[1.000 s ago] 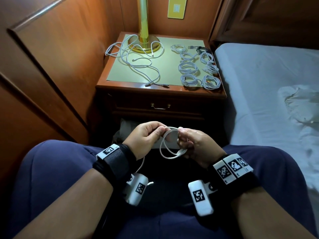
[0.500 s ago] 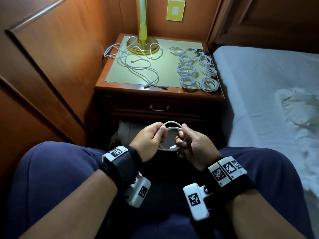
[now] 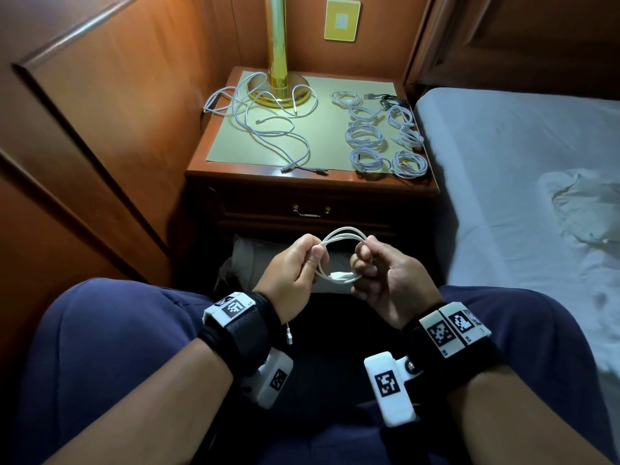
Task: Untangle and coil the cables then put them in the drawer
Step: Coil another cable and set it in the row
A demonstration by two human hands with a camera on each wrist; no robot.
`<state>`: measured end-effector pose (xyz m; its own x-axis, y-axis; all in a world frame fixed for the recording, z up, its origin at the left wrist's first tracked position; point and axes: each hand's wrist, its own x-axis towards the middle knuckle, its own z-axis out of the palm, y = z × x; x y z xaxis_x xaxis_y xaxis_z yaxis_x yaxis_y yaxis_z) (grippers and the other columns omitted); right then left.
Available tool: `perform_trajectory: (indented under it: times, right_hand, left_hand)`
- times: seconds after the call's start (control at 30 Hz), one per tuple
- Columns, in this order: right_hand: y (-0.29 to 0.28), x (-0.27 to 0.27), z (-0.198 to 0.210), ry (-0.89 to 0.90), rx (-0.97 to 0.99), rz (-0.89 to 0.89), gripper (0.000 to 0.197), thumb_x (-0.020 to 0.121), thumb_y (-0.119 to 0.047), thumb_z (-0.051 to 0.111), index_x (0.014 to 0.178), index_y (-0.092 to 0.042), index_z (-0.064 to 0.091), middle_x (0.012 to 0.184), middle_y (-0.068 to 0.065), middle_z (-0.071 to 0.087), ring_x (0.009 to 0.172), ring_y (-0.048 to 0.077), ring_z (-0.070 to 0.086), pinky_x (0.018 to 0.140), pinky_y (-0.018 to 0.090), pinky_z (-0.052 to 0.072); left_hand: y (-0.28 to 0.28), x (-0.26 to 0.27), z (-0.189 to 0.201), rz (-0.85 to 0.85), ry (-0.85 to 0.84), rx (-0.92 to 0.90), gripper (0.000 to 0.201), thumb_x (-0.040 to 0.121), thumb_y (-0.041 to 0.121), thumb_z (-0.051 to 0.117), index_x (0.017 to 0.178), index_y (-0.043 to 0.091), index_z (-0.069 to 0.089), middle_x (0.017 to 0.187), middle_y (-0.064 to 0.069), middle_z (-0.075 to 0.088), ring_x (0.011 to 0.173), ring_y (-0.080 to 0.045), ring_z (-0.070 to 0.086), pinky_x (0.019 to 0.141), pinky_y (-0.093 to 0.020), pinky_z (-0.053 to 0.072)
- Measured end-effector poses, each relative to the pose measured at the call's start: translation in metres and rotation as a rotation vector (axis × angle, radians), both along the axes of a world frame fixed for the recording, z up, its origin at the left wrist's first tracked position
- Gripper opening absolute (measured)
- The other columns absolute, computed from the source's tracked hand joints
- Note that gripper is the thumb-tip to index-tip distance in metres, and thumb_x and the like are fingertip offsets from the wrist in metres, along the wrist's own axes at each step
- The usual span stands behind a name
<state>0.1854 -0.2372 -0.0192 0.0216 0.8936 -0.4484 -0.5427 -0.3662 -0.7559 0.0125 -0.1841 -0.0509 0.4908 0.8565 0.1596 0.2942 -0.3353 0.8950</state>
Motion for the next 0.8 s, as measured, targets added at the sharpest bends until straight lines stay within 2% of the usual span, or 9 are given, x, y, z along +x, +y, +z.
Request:
perform_trajectory:
  times: [0.13, 0.27, 0.37, 0.47, 0.53, 0.6, 0.7, 0.8]
  right_hand:
    - [-0.001, -0.005, -0.001, -0.026, -0.041, 0.088, 0.045, 0.103, -0.048, 0.032, 0.068, -0.022, 0.042, 0.061, -0.003, 0.030, 0.045, 0.010, 0.021, 0.050, 0.028, 0.019]
    - [0.001, -0.009, -0.003, -0.078, -0.063, 0.100, 0.051, 0.103, -0.052, 0.035, 0.061, -0.022, 0.037, 0.058, -0.003, 0.027, 0.040, 0.009, 0.019, 0.049, 0.029, 0.013]
    - [0.002, -0.007, -0.003, -0.057, -0.048, 0.076, 0.052, 0.103, -0.049, 0.036, 0.059, -0.023, 0.035, 0.055, -0.004, 0.027, 0.040, 0.009, 0.017, 0.046, 0.026, 0.016]
    - [0.002, -0.004, -0.003, -0.032, -0.021, 0.034, 0.052, 0.103, -0.048, 0.037, 0.057, -0.023, 0.035, 0.054, -0.005, 0.027, 0.041, 0.009, 0.016, 0.052, 0.030, 0.012]
    - [0.002, -0.001, -0.002, -0.009, -0.002, -0.019, 0.052, 0.103, -0.048, 0.038, 0.057, -0.024, 0.035, 0.053, -0.006, 0.028, 0.041, 0.009, 0.016, 0.052, 0.029, 0.014]
    - [0.003, 0.006, 0.001, 0.024, 0.021, -0.091, 0.052, 0.103, -0.047, 0.038, 0.057, -0.024, 0.036, 0.053, -0.006, 0.027, 0.040, 0.009, 0.016, 0.048, 0.026, 0.019]
    - [0.004, 0.019, 0.005, 0.049, 0.050, -0.154, 0.050, 0.102, -0.048, 0.039, 0.058, -0.025, 0.034, 0.050, -0.008, 0.025, 0.039, 0.009, 0.018, 0.050, 0.027, 0.018]
    - [0.003, 0.023, 0.006, 0.070, 0.050, -0.142, 0.051, 0.101, -0.049, 0.040, 0.057, -0.025, 0.034, 0.051, -0.008, 0.024, 0.039, 0.009, 0.018, 0.050, 0.027, 0.019]
  left_hand:
    - [0.001, 0.001, 0.005, 0.044, 0.035, 0.089, 0.041, 0.106, 0.036, 0.037, 0.075, 0.013, 0.049, 0.060, 0.006, 0.045, 0.056, -0.008, 0.044, 0.060, -0.032, 0.041]
    - [0.003, 0.001, 0.003, 0.039, 0.066, 0.092, 0.046, 0.103, 0.041, 0.035, 0.077, 0.004, 0.048, 0.063, 0.001, 0.042, 0.059, -0.009, 0.040, 0.061, -0.035, 0.039]
    - [0.004, 0.002, 0.004, 0.028, 0.079, 0.067, 0.044, 0.104, 0.042, 0.034, 0.080, 0.007, 0.048, 0.064, 0.003, 0.043, 0.059, -0.008, 0.041, 0.061, -0.035, 0.039]
    - [0.008, -0.002, 0.002, 0.055, 0.051, -0.003, 0.036, 0.100, 0.046, 0.033, 0.093, 0.016, 0.053, 0.069, 0.004, 0.051, 0.061, -0.006, 0.047, 0.065, -0.034, 0.043]
    - [0.014, -0.007, 0.000, 0.088, -0.032, -0.109, 0.027, 0.096, 0.041, 0.038, 0.096, 0.021, 0.056, 0.071, 0.003, 0.053, 0.064, -0.011, 0.049, 0.063, -0.039, 0.043]
    - [0.022, -0.014, 0.001, 0.109, -0.040, -0.126, 0.018, 0.089, 0.032, 0.046, 0.089, 0.022, 0.060, 0.068, 0.005, 0.051, 0.063, -0.012, 0.047, 0.062, -0.037, 0.040]
    - [0.034, -0.029, 0.006, 0.134, 0.077, 0.024, 0.010, 0.087, 0.025, 0.054, 0.080, 0.024, 0.061, 0.071, 0.010, 0.053, 0.066, -0.007, 0.048, 0.065, -0.027, 0.040]
    - [0.040, -0.039, 0.008, 0.151, 0.132, 0.133, 0.014, 0.091, 0.014, 0.064, 0.083, 0.026, 0.062, 0.086, 0.004, 0.058, 0.081, -0.009, 0.055, 0.076, -0.019, 0.042]
